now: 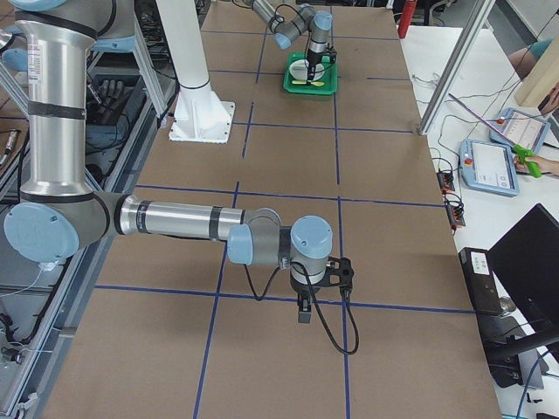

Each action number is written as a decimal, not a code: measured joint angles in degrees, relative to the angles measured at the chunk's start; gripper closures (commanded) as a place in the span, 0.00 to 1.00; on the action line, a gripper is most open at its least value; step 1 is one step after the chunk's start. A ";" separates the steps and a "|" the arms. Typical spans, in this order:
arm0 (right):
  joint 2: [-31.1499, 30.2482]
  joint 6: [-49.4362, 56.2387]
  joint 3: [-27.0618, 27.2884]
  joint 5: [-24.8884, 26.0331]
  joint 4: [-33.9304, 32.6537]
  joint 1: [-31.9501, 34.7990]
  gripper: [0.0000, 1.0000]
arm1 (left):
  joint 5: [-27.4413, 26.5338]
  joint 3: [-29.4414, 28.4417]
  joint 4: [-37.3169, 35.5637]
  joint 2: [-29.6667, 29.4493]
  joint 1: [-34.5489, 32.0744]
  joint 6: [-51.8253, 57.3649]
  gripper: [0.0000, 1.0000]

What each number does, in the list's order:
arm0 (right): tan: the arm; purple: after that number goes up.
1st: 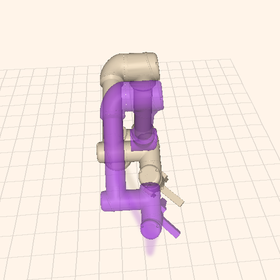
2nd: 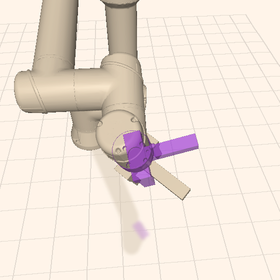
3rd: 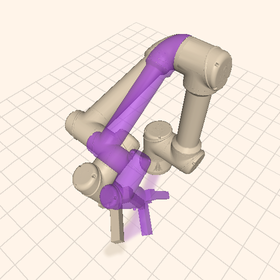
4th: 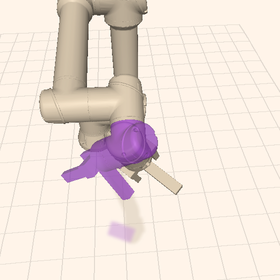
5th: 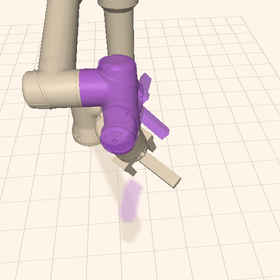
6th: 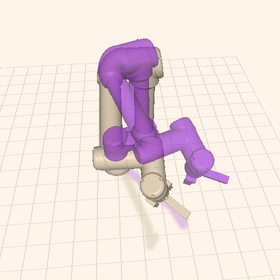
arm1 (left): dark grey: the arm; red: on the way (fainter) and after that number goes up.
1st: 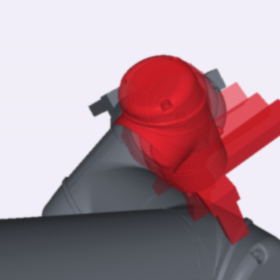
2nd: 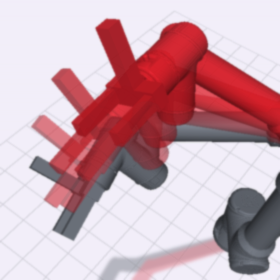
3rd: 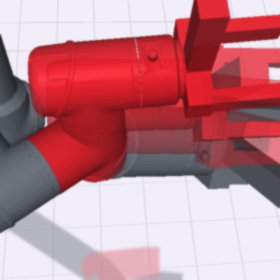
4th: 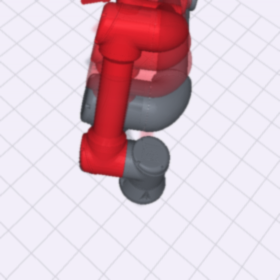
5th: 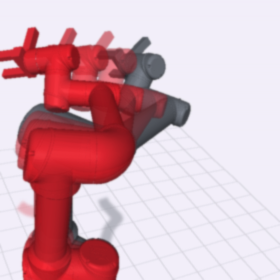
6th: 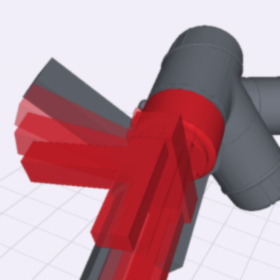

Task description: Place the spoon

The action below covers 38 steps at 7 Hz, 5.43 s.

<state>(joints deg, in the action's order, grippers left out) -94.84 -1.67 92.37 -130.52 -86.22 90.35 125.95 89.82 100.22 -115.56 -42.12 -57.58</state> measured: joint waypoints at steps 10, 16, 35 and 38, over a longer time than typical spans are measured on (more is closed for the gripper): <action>0.00 0.00 0.00 0.02 0.00 0.00 0.00 | -0.17 -0.63 3.31 0.05 0.79 -0.01 0.29; 0.00 0.00 0.00 0.04 0.00 0.00 0.00 | 0.19 7.59 2.61 2.09 -16.05 5.10 0.08; 0.00 0.00 0.00 0.00 0.00 0.00 0.00 | 11.06 -0.22 -18.31 19.62 -51.48 62.12 0.00; 0.00 0.00 0.00 0.02 0.00 0.00 0.00 | 10.90 0.16 -18.50 19.30 -51.48 62.07 0.00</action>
<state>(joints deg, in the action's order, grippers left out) -94.83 -1.67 92.37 -130.50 -86.22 90.35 136.85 89.97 81.72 -96.25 -93.60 4.48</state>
